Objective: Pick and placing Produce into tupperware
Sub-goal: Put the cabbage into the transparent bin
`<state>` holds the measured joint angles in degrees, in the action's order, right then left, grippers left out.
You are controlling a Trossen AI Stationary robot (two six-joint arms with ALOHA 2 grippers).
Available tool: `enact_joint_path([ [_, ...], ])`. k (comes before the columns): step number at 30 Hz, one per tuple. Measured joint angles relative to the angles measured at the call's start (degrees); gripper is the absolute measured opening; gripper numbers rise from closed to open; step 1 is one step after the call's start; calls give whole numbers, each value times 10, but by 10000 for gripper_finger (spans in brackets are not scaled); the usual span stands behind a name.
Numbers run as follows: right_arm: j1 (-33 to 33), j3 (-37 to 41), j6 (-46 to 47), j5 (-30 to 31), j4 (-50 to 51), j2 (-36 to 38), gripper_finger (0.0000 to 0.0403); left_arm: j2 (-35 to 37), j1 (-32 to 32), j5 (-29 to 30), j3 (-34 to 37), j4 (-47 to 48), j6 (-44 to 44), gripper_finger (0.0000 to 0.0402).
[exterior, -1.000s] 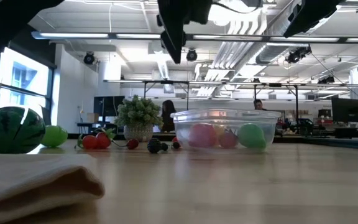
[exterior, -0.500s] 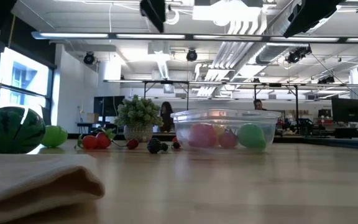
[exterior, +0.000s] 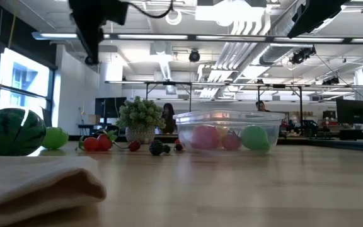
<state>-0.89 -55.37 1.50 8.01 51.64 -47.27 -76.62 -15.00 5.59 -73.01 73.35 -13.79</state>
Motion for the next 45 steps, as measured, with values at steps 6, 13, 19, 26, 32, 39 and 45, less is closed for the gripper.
enact_joint_path([
  [6, 0, 0, 0, 0, 0, 0, 34, 90, 0, -20, 126, -45, 1, 260],
  [13, 0, 0, 0, 0, 0, 0, 34, 99, 0, -27, 204, -68, 92, 260],
  [19, 0, 0, 0, 0, 0, 0, 34, 87, 0, -13, 237, -164, 216, 260],
  [26, 0, 0, 0, 0, 0, 0, 34, 75, 0, 45, 237, -179, 320, 260],
  [32, 0, 0, 0, 0, 0, 0, 34, 64, 0, 76, 237, -180, 382, 260],
  [39, 0, 0, 0, 0, 0, 0, 34, 55, 0, 76, 237, -172, 450, 260],
  [45, 0, 0, 0, 0, 0, 0, 34, 33, 0, 56, 237, -166, 500, 260],
])
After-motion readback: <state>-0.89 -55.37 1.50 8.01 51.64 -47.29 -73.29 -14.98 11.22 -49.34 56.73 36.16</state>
